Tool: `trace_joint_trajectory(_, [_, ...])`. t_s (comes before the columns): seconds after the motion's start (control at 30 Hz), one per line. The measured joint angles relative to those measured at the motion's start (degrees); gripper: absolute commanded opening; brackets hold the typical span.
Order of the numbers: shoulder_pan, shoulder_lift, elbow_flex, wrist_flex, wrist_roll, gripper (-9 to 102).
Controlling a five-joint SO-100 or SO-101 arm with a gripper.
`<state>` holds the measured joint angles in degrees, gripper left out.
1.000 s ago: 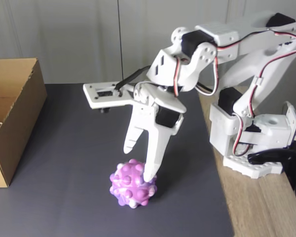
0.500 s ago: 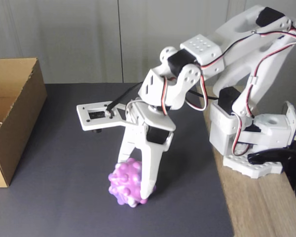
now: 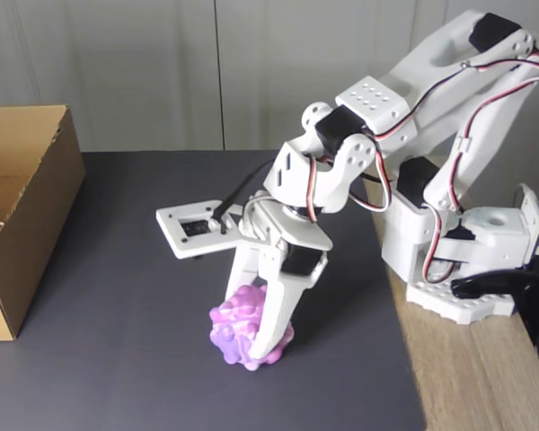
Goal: Grasp a ball and put it in the box.
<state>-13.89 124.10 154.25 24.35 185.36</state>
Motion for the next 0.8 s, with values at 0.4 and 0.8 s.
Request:
trace_joint_trajectory(0.4, [1.32,9.05,0.35,5.27,-2.02,17])
trace_joint_trajectory(0.8, [10.28,1.14,-27.77,12.74,-1.67,17])
